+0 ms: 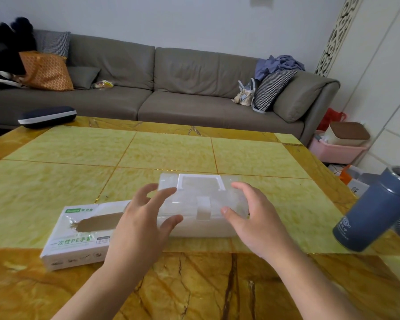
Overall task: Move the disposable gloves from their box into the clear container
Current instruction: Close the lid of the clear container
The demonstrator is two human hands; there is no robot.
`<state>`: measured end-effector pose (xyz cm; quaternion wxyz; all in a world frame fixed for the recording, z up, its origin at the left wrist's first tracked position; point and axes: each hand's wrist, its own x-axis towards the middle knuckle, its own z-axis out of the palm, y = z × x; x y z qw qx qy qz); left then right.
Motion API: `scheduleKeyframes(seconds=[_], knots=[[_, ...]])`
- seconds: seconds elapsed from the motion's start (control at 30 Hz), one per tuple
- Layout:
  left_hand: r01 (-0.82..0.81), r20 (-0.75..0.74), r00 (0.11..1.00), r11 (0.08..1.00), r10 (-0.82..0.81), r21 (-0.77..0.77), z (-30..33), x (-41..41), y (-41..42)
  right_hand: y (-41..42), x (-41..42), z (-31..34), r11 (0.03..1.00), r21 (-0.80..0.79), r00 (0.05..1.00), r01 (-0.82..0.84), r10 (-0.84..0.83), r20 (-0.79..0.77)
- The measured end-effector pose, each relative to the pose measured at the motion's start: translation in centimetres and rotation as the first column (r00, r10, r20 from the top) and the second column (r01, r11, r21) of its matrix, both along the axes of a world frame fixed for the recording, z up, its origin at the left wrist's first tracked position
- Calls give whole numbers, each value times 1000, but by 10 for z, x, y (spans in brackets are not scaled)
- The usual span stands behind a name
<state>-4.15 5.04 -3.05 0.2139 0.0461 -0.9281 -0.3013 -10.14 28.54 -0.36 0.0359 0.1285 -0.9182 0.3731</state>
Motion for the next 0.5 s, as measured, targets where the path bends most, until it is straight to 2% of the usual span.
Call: scheduleKeyframes(seconds=[0.07, 0.13, 0.23, 0.37, 0.5], knots=[[-21, -15, 1000, 997, 20, -79, -2, -2, 1, -2, 2, 0, 999, 32, 1000, 12, -11, -29], [-29, -52, 998, 988, 21, -152, -4, -3, 3, -8, 4, -1, 990, 137, 994, 25, -10, -108], [9, -115, 993, 967, -39, -254, -5, -4, 3, -17, 6, -1, 976, 209, 976, -67, 108, -191], [38, -109, 992, 978, -61, -205, -6, -4, 3, -16, 6, 3, 964, 216, 961, -158, 200, -191], [82, -120, 987, 982, -103, -170, -12, -7, -1, -25, 8, 0, 928, 364, 946, -85, 190, -264]])
